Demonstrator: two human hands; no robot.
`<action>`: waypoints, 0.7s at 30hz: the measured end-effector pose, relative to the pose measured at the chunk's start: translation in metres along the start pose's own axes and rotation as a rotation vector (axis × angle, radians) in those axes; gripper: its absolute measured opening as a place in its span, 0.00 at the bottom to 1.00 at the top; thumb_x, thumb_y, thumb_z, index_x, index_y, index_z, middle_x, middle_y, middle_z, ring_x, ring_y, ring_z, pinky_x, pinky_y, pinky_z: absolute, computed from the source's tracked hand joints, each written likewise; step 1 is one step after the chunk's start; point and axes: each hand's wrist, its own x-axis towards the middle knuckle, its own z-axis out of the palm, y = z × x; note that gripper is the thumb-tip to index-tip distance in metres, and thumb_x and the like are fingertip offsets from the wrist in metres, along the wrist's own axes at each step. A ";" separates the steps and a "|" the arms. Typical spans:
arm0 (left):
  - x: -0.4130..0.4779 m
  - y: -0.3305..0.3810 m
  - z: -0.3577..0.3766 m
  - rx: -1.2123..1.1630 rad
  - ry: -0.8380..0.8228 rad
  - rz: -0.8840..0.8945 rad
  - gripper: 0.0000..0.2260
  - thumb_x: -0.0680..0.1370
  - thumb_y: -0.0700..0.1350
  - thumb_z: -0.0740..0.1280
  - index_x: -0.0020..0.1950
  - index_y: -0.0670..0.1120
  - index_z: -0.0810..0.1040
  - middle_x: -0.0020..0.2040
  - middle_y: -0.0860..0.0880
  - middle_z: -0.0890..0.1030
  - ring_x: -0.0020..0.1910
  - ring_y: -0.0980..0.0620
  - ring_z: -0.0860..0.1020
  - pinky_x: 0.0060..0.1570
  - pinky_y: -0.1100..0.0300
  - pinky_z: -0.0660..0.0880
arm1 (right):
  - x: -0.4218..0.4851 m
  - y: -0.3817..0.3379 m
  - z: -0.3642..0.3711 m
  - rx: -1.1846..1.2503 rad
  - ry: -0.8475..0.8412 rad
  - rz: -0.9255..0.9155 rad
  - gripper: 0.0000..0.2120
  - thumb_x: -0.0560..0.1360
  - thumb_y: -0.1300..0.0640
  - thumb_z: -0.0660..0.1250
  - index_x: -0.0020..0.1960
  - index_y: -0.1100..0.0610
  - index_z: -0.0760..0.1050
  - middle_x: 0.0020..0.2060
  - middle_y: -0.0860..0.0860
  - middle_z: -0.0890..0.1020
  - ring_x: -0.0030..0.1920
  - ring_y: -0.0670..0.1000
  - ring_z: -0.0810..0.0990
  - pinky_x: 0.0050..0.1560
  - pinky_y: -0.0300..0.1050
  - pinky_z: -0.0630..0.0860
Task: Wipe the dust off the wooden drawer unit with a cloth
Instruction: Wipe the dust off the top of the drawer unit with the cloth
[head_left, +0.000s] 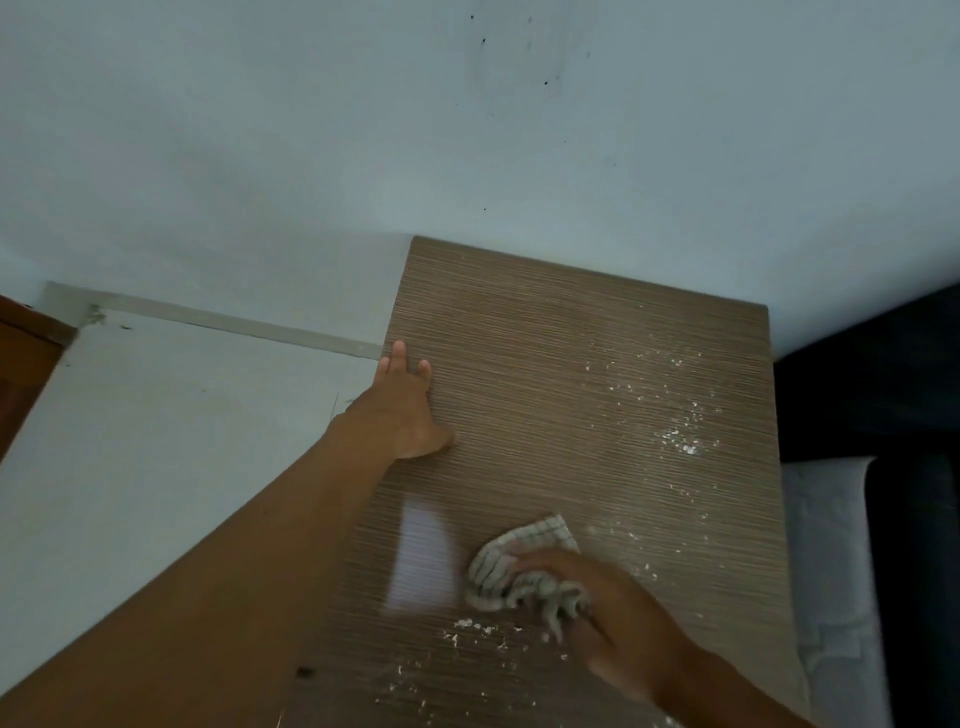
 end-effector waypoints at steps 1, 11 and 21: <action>0.000 0.006 0.001 -0.011 0.037 -0.010 0.46 0.74 0.61 0.69 0.80 0.46 0.45 0.79 0.44 0.35 0.79 0.45 0.40 0.76 0.44 0.52 | 0.002 -0.009 -0.013 0.075 0.078 0.037 0.28 0.74 0.66 0.58 0.62 0.36 0.73 0.57 0.35 0.80 0.52 0.41 0.82 0.49 0.41 0.80; 0.019 0.047 0.017 -0.004 0.064 0.103 0.49 0.71 0.54 0.75 0.80 0.53 0.44 0.79 0.48 0.33 0.79 0.45 0.37 0.74 0.38 0.54 | 0.107 -0.014 -0.192 -0.491 0.616 0.091 0.12 0.75 0.56 0.57 0.53 0.51 0.76 0.43 0.47 0.82 0.42 0.49 0.79 0.39 0.40 0.69; 0.020 0.048 0.019 -0.037 0.060 0.088 0.48 0.72 0.52 0.75 0.80 0.53 0.45 0.79 0.49 0.32 0.78 0.46 0.36 0.74 0.39 0.54 | 0.172 0.073 -0.161 -0.485 0.327 0.116 0.26 0.79 0.64 0.59 0.76 0.51 0.62 0.77 0.51 0.59 0.75 0.47 0.49 0.77 0.52 0.45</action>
